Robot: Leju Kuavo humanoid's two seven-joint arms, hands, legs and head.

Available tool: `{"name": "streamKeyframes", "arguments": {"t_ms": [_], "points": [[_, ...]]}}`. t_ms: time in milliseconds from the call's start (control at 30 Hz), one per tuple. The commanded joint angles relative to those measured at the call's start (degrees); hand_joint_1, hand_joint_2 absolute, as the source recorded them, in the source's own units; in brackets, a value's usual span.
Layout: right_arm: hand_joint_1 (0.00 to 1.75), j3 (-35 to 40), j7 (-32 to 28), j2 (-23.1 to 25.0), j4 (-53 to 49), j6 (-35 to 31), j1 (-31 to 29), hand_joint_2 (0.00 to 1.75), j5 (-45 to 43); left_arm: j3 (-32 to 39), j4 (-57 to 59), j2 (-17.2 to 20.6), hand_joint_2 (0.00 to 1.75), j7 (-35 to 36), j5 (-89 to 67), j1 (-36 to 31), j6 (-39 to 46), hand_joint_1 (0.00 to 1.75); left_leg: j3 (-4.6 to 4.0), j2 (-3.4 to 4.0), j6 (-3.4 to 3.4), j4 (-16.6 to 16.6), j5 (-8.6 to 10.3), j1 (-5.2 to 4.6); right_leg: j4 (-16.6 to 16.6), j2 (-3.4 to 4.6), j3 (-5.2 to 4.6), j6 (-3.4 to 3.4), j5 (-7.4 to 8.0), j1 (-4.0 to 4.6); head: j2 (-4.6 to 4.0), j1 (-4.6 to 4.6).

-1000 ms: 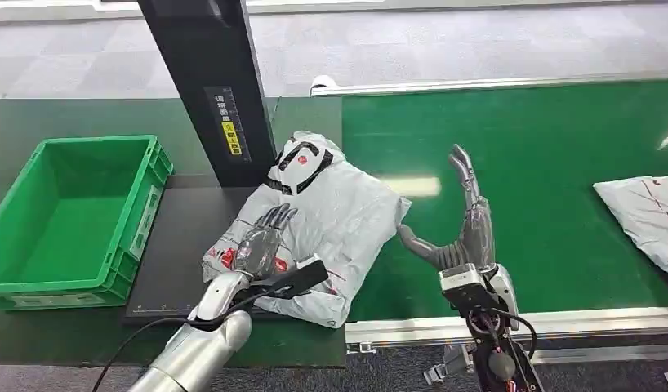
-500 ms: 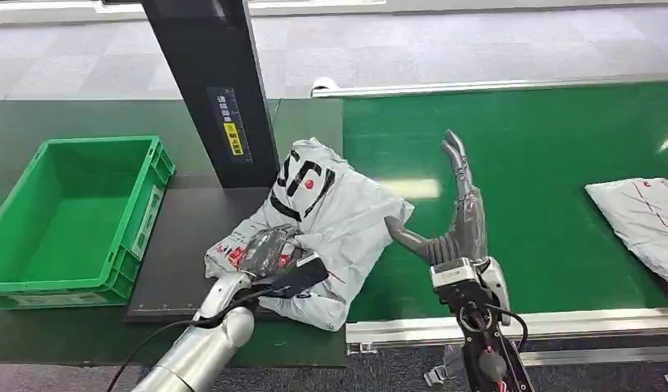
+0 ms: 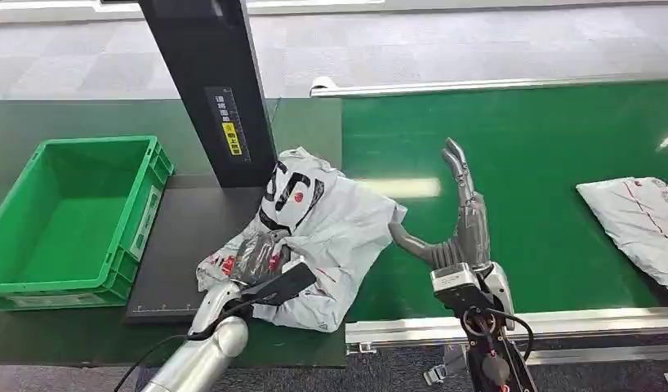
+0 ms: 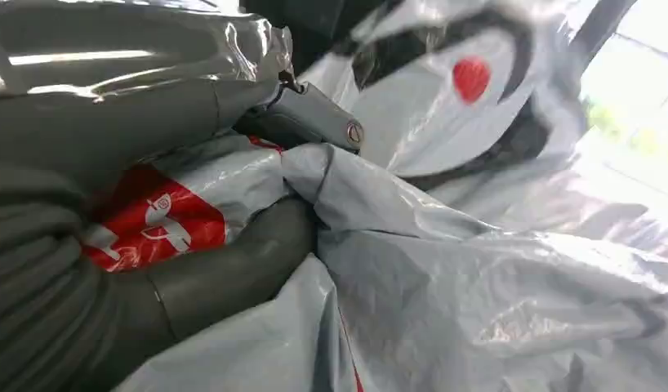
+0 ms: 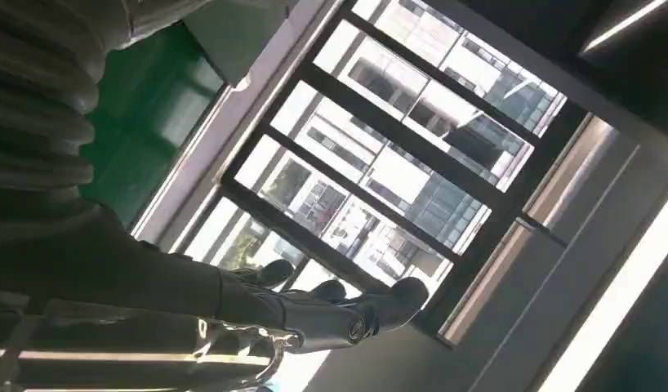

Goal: Moved the parcel from conveyor to table for the left to box.

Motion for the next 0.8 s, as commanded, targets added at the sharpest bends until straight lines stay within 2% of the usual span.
{"name": "streamKeyframes", "arguments": {"t_ms": [33, 67, 100, 133, 233, 367, 433, 533, 567, 600, 667, 700, 733, 767, 800], "points": [[0.00, -1.80, 0.60, -1.10, 0.10, 1.49, -1.09, 1.75, -1.21, 2.28, -15.54, 1.65, 1.75, -10.89, 1.05, 3.57, 21.79, 1.75, -0.12, 0.03, -0.02, 0.03, -0.01, 0.01, 0.00, -0.02, -0.12, -0.01, 0.00, 0.01, 0.00, 0.00], [0.00, -1.80, 0.50, -1.11, 0.45, 1.51, -1.15, 1.75, -1.30, 6.37, -18.70, 0.10, 1.75, -12.38, -2.50, 4.61, 21.98, 1.75, -0.12, 0.07, -0.02, 0.01, -0.02, 0.01, -0.01, 0.00, -0.13, -0.02, 0.01, 0.01, 0.00, 0.00], [0.00, -1.68, 0.06, -0.99, 1.24, 1.42, -1.33, 1.75, -1.47, 15.45, -24.05, -4.50, 1.75, -16.99, -10.38, 6.56, 21.98, 1.75, -0.15, 0.13, -0.01, 0.06, -0.05, 0.04, 0.01, 0.10, -0.15, -0.01, 0.01, 0.04, 0.00, 0.00], [0.00, -1.49, -0.47, -0.90, 1.74, 1.08, -1.38, 1.75, -1.55, 18.89, -25.56, -5.56, 1.75, -18.88, -10.62, 6.83, 21.98, 1.75, -0.17, 0.19, -0.01, 0.04, -0.05, 0.01, 0.01, 0.12, -0.21, -0.01, 0.02, 0.02, 0.00, -0.02], [0.00, -1.20, -0.91, -1.16, 1.85, 0.47, -1.26, 1.75, -1.58, 23.72, -25.18, -4.12, 1.75, -19.00, -12.51, 4.54, 21.98, 1.75, -0.28, 0.12, -0.01, 0.03, -0.01, -0.01, 0.02, 0.07, -0.29, -0.01, 0.02, 0.00, 0.00, 0.00], [0.00, -1.22, -0.91, -1.23, 1.82, 0.44, -1.26, 1.75, -1.58, 23.81, -24.63, -3.60, 1.75, -19.04, -12.01, 4.04, 21.98, 1.75, -0.26, 0.14, -0.04, -0.02, 0.02, 0.01, 0.00, 0.09, -0.29, -0.05, 0.04, 0.02, 0.00, 0.00], [0.00, -1.02, -0.88, -1.69, 2.39, 0.36, -1.76, 1.75, -1.68, 28.90, -25.71, -5.69, 1.75, -20.40, -16.75, 2.74, 21.98, 1.75, -0.26, 0.04, -0.04, 0.01, 0.02, 0.02, 0.00, 0.00, -0.30, -0.03, 0.02, 0.03, 0.00, -0.02], [0.00, -0.51, -0.99, -2.06, 3.57, 0.53, -2.58, 1.75, -2.19, 35.27, -25.99, -5.46, 1.75, -19.36, -23.10, -0.28, 21.98, 1.75, -0.32, 0.13, -0.02, 0.02, 0.04, 0.04, -0.02, 0.07, -0.32, -0.01, 0.06, 0.04, 0.00, -0.02], [0.00, -0.38, -1.06, -2.06, 3.73, 0.54, -2.66, 1.75, -2.34, 37.02, -25.28, -4.74, 1.75, -18.02, -25.39, -1.42, 21.98, 1.75, -0.32, 0.21, -0.02, 0.04, 0.01, 0.04, 0.02, 0.16, -0.34, -0.01, 0.05, 0.04, 0.00, 0.00], [0.00, -0.30, -1.07, -1.97, 3.66, 0.52, -2.66, 1.75, -2.36, 38.62, -22.95, -2.84, 1.75, -13.68, -29.87, -3.74, 21.98, 1.75, -0.33, 0.23, -0.03, 0.04, 0.02, 0.04, 0.00, 0.16, -0.34, -0.02, 0.07, 0.05, 0.00, 0.00], [0.00, -0.25, -1.04, -2.01, 3.38, 0.64, -2.77, 1.75, -2.56, 38.20, -15.61, 2.57, 1.75, -4.74, -35.79, -7.93, 21.98, 1.75, -0.29, 0.11, -0.05, 0.01, 0.05, 0.01, 0.04, 0.07, -0.31, -0.03, 0.03, 0.01, 0.00, 0.00], [0.00, -0.16, -0.89, -2.15, 3.37, 0.83, -2.87, 1.75, -2.58, 35.83, -6.84, 7.30, 1.75, 2.69, -37.95, -12.49, 21.98, 1.75, -0.29, 0.08, -0.08, -0.03, 0.10, 0.01, 0.04, 0.02, -0.32, -0.07, 0.06, 0.02, 0.00, 0.00], [0.00, 0.04, -0.74, -2.32, 3.53, 1.11, -2.96, 1.75, -2.51, 34.80, -2.84, 9.74, 1.75, 6.15, -39.06, -14.96, 21.98, 1.75, -0.25, -0.03, -0.09, -0.04, 0.12, 0.00, 0.05, -0.07, -0.27, -0.08, 0.04, 0.00, 0.00, 0.00], [0.00, 0.17, -0.74, -2.38, 3.83, 1.16, -2.99, 1.75, -2.43, 33.89, 8.25, 13.23, 1.75, 14.49, -42.44, -20.06, 20.83, 1.75, -0.29, -0.07, -0.11, -0.06, 0.17, 0.02, 0.04, -0.13, -0.30, -0.10, 0.07, 0.02, 0.00, 0.02], [0.00, 0.22, -0.72, -2.41, 4.02, 1.22, -2.99, 1.75, -2.33, 33.22, 11.99, 14.76, 1.75, 16.47, -43.15, -22.52, 20.14, 1.75, -0.24, -0.13, -0.09, -0.07, 0.16, -0.01, 0.04, -0.18, -0.26, -0.08, 0.03, -0.01, 0.00, 0.00]]}}
